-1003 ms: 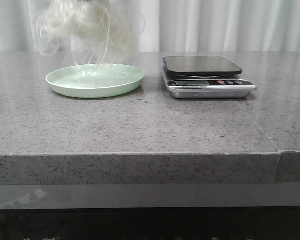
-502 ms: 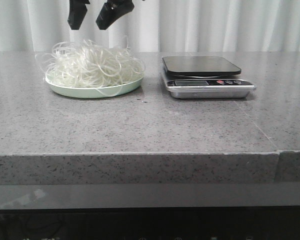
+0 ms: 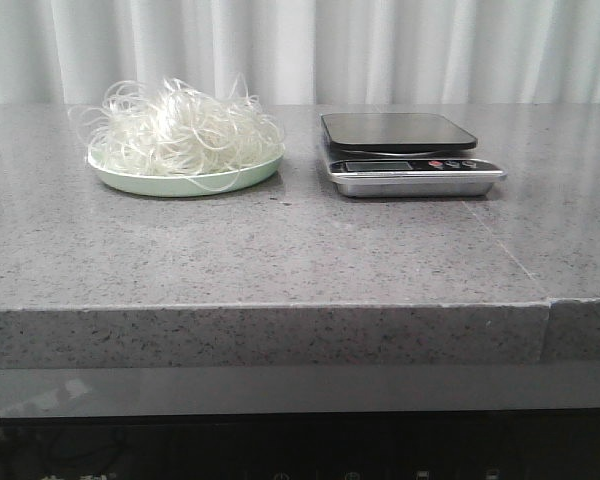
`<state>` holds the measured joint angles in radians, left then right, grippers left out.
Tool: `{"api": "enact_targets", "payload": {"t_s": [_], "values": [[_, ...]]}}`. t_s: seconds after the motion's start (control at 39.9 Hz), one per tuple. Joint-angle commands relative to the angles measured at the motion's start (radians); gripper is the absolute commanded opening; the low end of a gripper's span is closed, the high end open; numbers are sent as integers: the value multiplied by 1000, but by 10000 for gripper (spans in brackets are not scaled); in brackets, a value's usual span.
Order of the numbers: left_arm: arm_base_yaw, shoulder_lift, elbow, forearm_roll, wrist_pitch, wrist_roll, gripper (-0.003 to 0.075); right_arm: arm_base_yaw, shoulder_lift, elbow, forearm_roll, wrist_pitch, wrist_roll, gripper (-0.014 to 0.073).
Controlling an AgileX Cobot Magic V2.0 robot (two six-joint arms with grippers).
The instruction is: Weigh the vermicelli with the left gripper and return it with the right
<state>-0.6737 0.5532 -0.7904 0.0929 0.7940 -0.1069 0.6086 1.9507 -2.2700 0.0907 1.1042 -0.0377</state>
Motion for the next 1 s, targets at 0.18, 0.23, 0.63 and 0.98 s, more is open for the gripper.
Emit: {"api": "enact_targets", "payload": {"t_s": [0.18,0.23,0.63,0.98], "values": [[-6,3,-25,2,-70,-12,459,-5,-233,175,-56,-145,3,488],[-6,3,-25,2,-70,-12,459,-5,-276,237,-65,-178,3,488],[-6,3,-25,2,-70,-12,459,-62,-683,824,-67,-432,16,488],[-6,3,-25,2,-70,-12,459,-65,-1034,1157,-62,-472,21,488]]}}
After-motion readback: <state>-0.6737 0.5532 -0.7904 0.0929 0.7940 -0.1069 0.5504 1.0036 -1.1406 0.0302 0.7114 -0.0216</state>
